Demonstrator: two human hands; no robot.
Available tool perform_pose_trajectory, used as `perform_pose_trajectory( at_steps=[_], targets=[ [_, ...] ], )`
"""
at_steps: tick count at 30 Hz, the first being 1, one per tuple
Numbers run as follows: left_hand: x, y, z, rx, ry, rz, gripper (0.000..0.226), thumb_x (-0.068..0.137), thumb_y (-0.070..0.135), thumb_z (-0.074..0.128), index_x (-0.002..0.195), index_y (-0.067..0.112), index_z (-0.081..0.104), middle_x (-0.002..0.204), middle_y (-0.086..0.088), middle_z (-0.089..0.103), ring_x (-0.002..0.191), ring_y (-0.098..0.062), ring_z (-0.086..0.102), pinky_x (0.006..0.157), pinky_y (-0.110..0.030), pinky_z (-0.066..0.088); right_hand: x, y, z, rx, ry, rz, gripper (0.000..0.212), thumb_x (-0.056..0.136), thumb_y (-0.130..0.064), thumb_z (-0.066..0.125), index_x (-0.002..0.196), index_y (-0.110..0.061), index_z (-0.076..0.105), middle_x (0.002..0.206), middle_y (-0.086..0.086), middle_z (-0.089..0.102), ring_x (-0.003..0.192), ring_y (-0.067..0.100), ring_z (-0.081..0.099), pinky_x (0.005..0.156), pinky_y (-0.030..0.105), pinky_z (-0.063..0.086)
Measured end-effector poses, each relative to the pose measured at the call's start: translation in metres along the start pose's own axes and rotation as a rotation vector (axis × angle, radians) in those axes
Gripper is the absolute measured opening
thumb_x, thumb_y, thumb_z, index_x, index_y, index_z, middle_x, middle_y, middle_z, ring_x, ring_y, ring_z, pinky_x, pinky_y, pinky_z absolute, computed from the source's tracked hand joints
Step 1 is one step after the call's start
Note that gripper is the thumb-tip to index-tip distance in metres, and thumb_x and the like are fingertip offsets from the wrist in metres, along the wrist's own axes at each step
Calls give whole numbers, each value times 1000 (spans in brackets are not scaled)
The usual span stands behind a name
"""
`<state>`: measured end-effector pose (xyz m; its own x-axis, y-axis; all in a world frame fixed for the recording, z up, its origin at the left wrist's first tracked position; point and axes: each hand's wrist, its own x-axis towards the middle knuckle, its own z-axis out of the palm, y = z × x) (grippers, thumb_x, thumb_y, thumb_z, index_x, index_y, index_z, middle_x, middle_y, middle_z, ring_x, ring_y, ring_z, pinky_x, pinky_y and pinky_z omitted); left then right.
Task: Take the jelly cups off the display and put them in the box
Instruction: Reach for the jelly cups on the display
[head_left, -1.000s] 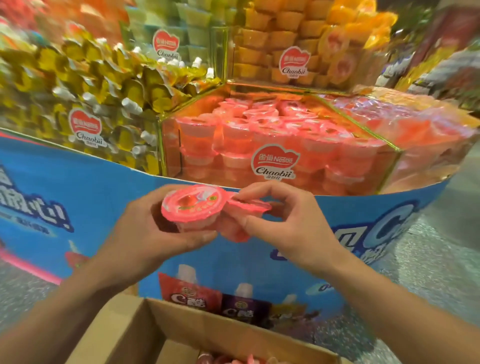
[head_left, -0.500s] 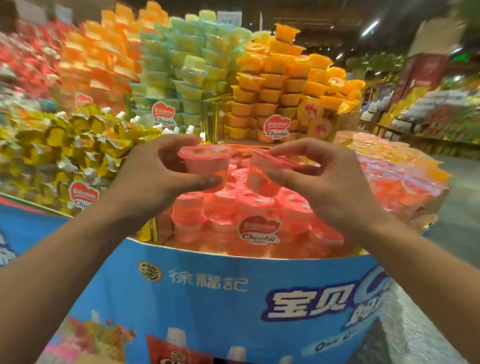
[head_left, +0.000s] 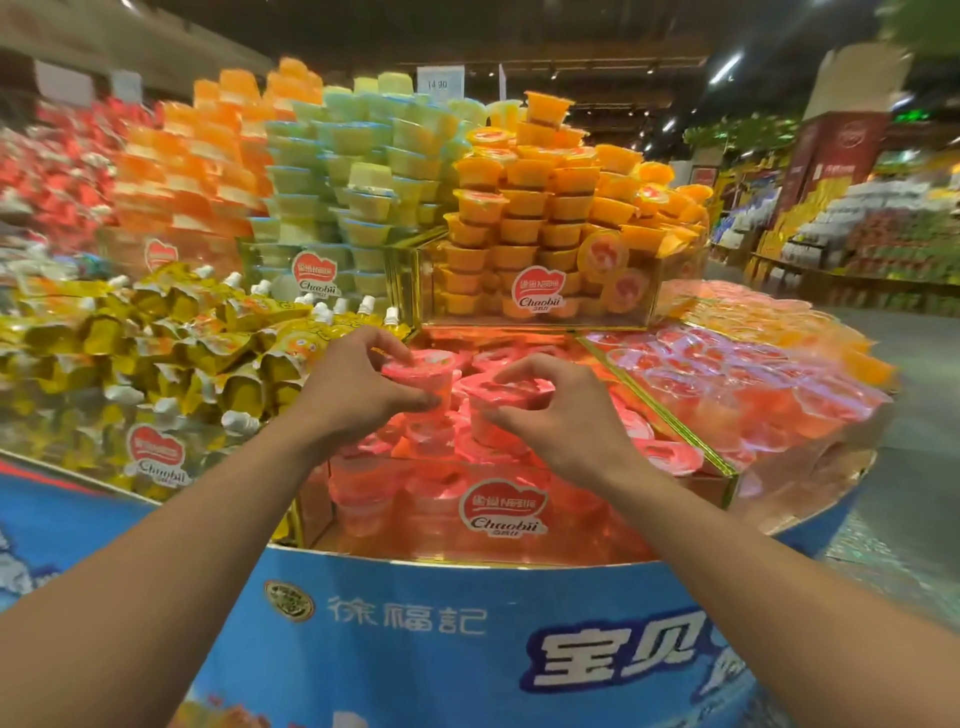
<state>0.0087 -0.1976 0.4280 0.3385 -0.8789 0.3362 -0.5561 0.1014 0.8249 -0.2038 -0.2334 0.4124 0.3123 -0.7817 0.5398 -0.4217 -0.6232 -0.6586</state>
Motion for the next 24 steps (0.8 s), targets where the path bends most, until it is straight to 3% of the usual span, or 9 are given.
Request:
perform_pose_trajectory(
  at_steps=[4, 7, 11, 16, 19, 22, 24],
  targets=[
    [2, -6, 5, 36, -96, -16, 54, 55, 22, 98, 93, 20, 61, 104, -12, 68, 70, -22, 64, 54, -30, 49, -1, 1, 1, -6, -4, -2, 35, 78, -33, 86, 109, -24, 71, 114, -14, 67, 100, 9, 67, 89, 38, 57],
    [0, -7, 6, 43, -112, -8, 53, 57, 21, 98, 93, 18, 59, 101, -12, 68, 64, -21, 62, 56, -34, 51, -4, 1, -1, -20, -1, 0, 40, 78, -36, 86, 111, -26, 67, 113, -16, 63, 103, 7, 63, 85, 25, 54],
    [3, -8, 5, 113, -105, 10, 57, 55, 25, 98, 95, 22, 57, 104, -8, 66, 71, -25, 67, 56, -35, 53, -7, -2, -2, 21, -10, 36, 46, 77, -35, 86, 116, -26, 65, 115, -15, 63, 99, 11, 66, 83, 34, 59],
    [7, -11, 3, 170, -60, -10, 60, 50, 32, 99, 93, 27, 57, 102, -5, 67, 82, -29, 69, 70, -47, 60, -9, -3, -2, 19, -7, 38, 44, 79, -37, 84, 116, -25, 65, 115, -14, 62, 99, 9, 64, 80, 26, 56],
    [4, -11, 4, 182, -59, 1, 60, 52, 32, 99, 95, 27, 56, 106, -2, 65, 83, -27, 69, 72, -45, 60, -9, -2, -1, 1, -8, 25, 44, 79, -41, 84, 115, -26, 65, 117, -13, 63, 101, 10, 65, 79, 25, 55],
    [-2, -10, 3, 212, -44, 45, 60, 55, 36, 97, 100, 25, 58, 120, 1, 61, 100, -23, 65, 82, -42, 57, -10, -3, -1, 2, -16, 24, 44, 79, -43, 83, 115, -27, 65, 118, -14, 63, 101, 10, 66, 82, 31, 57],
    [-6, -7, 1, 250, -40, 85, 59, 57, 40, 95, 103, 25, 61, 124, 1, 61, 105, -18, 60, 82, -36, 53, -11, -3, -2, -28, -15, 1, 43, 79, -44, 83, 115, -26, 65, 118, -16, 63, 104, 6, 63, 86, 27, 54]
  ],
)
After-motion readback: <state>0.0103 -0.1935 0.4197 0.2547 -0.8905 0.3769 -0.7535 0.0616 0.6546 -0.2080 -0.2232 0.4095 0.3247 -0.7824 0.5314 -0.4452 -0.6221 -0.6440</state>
